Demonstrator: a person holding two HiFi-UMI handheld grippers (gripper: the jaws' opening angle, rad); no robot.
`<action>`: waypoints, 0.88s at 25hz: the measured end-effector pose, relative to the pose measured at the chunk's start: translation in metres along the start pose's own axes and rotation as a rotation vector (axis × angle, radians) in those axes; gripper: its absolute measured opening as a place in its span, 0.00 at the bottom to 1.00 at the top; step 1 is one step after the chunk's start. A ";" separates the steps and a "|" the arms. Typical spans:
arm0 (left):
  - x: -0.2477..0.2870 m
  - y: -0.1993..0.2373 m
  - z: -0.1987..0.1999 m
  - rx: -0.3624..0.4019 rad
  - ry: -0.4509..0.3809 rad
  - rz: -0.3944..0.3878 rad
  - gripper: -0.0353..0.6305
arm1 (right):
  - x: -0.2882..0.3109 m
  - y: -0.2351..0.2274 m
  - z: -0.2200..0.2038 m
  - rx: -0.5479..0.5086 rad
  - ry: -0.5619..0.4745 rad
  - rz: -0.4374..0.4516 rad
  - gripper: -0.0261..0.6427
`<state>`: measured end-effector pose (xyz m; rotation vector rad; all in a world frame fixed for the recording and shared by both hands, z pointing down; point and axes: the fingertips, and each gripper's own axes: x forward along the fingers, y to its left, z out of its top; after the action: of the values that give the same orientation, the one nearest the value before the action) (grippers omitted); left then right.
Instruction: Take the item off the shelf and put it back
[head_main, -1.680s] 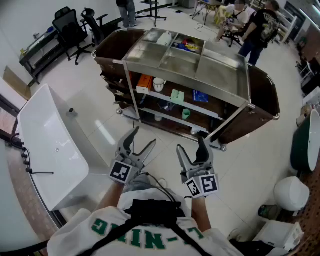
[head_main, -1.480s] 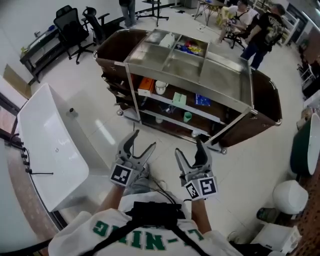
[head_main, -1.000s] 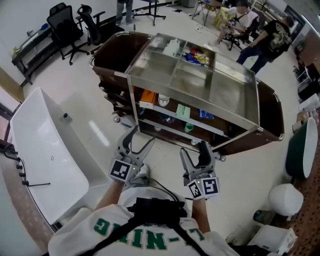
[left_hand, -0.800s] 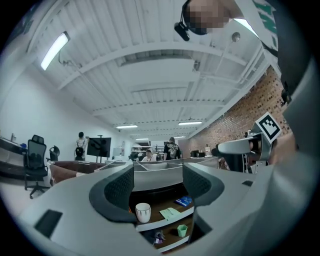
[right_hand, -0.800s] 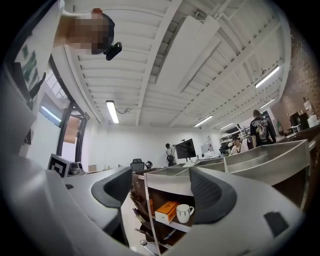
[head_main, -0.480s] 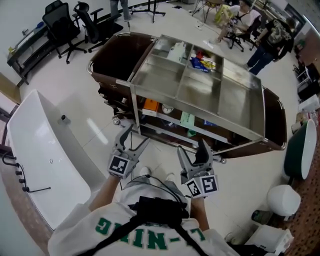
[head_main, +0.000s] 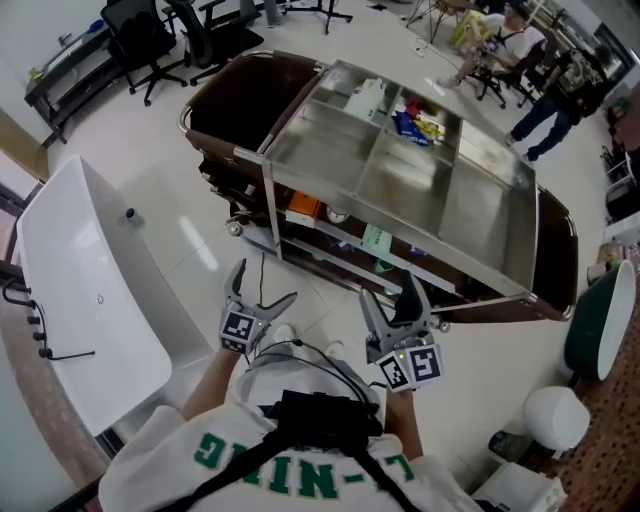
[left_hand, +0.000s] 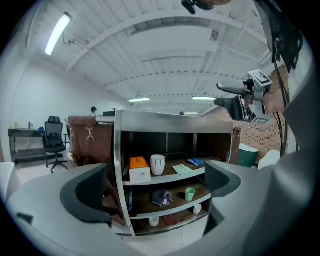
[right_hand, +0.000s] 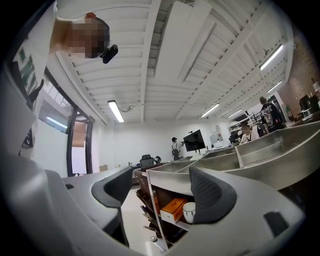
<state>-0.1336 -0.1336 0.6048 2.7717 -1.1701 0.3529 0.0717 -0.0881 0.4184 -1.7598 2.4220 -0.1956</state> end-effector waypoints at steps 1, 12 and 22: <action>0.001 0.000 -0.007 -0.016 0.012 0.006 0.94 | 0.000 -0.002 0.000 -0.003 0.002 0.002 0.60; 0.020 0.000 -0.037 0.008 0.051 0.066 0.92 | -0.017 -0.031 -0.002 0.001 0.023 -0.031 0.60; 0.076 0.005 -0.044 -0.044 0.068 0.065 0.90 | -0.027 -0.044 -0.005 -0.001 0.030 -0.077 0.60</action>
<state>-0.0934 -0.1807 0.6667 2.6670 -1.2383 0.4188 0.1200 -0.0758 0.4328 -1.8659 2.3767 -0.2305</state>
